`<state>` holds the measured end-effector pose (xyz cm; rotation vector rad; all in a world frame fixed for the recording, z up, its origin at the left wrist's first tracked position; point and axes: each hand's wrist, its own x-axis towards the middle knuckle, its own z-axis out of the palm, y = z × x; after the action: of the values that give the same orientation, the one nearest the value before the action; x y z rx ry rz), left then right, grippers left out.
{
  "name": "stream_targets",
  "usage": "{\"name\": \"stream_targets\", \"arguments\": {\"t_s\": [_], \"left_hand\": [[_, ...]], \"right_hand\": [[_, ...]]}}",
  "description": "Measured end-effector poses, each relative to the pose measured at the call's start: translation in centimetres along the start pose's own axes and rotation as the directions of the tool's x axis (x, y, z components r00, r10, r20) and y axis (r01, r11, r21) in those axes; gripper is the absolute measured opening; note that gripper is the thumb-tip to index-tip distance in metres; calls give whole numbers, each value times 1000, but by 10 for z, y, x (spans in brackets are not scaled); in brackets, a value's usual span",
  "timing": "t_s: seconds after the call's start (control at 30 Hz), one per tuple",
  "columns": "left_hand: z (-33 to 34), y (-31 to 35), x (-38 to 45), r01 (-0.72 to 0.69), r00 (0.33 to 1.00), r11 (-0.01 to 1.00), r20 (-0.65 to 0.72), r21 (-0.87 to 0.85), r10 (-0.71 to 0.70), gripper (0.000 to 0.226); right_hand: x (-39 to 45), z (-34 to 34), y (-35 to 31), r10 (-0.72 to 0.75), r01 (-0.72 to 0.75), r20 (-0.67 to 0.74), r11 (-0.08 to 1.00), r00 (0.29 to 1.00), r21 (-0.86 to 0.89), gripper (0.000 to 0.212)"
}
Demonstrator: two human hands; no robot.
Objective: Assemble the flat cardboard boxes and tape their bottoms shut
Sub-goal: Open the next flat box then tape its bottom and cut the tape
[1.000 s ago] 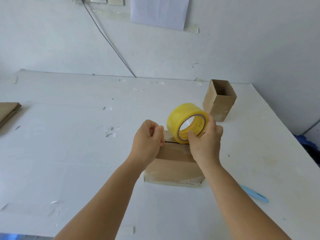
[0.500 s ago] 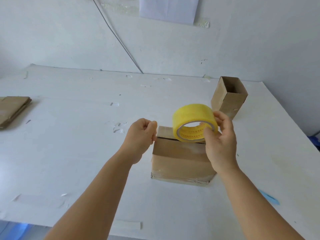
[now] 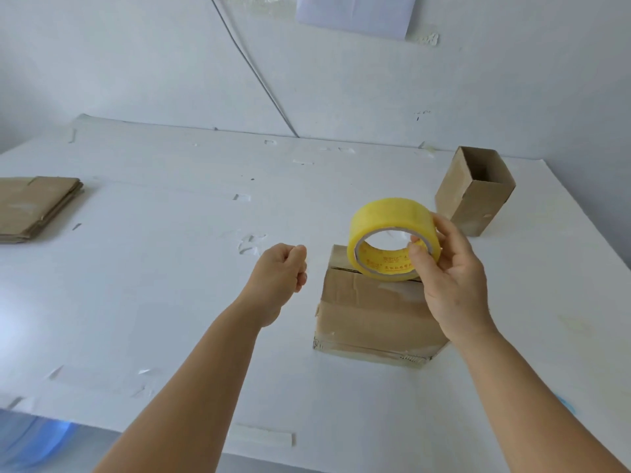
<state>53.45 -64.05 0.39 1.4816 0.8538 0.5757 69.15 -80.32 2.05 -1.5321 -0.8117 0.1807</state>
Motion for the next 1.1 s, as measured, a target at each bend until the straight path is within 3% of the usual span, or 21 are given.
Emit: {"name": "stream_targets", "arguments": {"t_s": [0.47,0.6,0.67,0.8,0.9,0.97,1.03,1.1], "left_hand": [[6,-19,5,56,990,997,123,46,-61,20],[22,-22,0,21,984,998,175,58,-31,36],[27,-25,0,32,989,994,142,103,-47,38],[27,-37,-10,161,987,959,-14,233,-162,22],[27,-29,-24,-29,996,981,-79,193,45,26],[31,-22,-38,-169,986,982,23,82,168,33],[39,-24,-54,-231,972,962,85,144,220,41],[47,-32,-64,-251,962,946,-52,206,266,51]], "right_hand": [[-3,-2,1,-26,25,14,1000,1000,13,43],[-1,-2,2,-13,13,33,1000,999,9,42],[1,-1,2,-6,6,39,1000,999,1,41],[0,-3,2,-19,19,34,1000,999,-24,40],[0,-2,1,-22,23,26,999,999,-29,40],[0,-1,1,-19,20,18,999,1000,-25,39],[-1,0,1,-20,20,17,999,1000,-27,37],[-4,0,1,-25,26,15,999,1000,-42,36]]}}
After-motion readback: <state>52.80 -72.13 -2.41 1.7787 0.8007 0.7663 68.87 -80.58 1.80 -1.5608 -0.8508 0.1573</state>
